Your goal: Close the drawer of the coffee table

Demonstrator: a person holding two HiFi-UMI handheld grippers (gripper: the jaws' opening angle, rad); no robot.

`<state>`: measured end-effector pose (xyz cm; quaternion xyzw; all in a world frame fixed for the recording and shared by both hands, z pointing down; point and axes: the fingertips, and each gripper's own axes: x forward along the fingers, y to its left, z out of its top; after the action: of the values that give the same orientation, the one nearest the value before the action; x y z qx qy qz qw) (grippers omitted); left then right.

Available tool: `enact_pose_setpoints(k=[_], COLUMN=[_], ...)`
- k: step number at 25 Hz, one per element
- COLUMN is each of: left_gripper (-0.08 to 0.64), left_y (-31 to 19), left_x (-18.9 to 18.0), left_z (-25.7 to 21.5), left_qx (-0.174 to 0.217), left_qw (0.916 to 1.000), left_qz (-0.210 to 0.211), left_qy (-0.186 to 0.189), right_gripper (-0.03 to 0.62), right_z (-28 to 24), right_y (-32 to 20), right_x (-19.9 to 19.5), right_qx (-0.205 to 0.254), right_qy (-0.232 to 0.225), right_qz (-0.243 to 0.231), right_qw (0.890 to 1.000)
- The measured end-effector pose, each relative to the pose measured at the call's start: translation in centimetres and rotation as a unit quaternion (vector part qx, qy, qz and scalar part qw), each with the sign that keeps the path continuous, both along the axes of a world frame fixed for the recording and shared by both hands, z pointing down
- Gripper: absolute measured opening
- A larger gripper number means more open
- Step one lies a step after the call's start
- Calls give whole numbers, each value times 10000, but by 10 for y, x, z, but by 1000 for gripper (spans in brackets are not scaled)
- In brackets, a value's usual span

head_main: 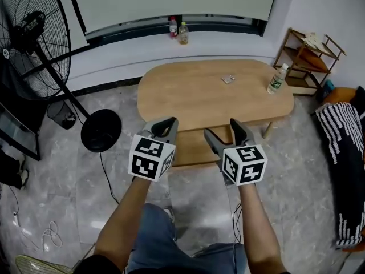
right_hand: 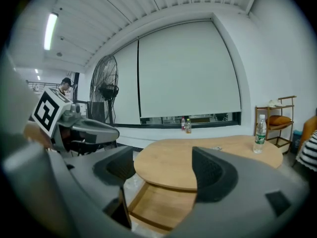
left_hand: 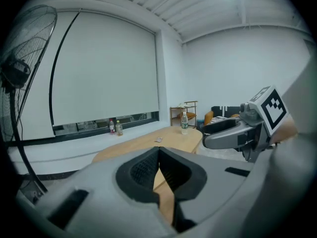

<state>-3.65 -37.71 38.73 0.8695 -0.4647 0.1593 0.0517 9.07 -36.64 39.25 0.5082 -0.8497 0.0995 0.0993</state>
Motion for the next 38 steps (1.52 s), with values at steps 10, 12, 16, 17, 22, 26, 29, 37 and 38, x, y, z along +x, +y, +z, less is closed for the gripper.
enact_pose_setpoints(k=[10,12,16,17,22,26,29,37,38], left_gripper=[2,2,2,2,2,2,2,2,2], left_y=[-8,0,19,23,39,43,42,48,49], left_x=[-1,4,10,10,5,6,4,16,16], left_z=[123,146,183,190,213,207,202,212,214], left_qx=[144,171,240,265,329,479,650,799,794], left_qw=[9987,9987,9984,9984,9976,9962,9937,9913,9913], left_qz=[-438,-447,-477,-483,-593,-643,-772,-810,-812], left_qy=[202,159,162,145,104,347,491,669,668], right_gripper=[374,374,374,374,374,374,374,374,374], right_z=[109,126,157,164,187,207,217,260,264], right_y=[-22,-21,-11,-7,12,28,38,64,66], right_x=[-3,-6,-10,-11,-10,-7,-4,9,10], right_qx=[249,331,450,474,593,580,576,380,357], right_qy=[11,-4,1,3,-33,-136,-308,-872,-983], right_qz=[-357,-426,-505,-529,-552,-489,-406,-122,-77], right_qw=[9991,9985,9977,9975,9967,9970,9970,9954,9945])
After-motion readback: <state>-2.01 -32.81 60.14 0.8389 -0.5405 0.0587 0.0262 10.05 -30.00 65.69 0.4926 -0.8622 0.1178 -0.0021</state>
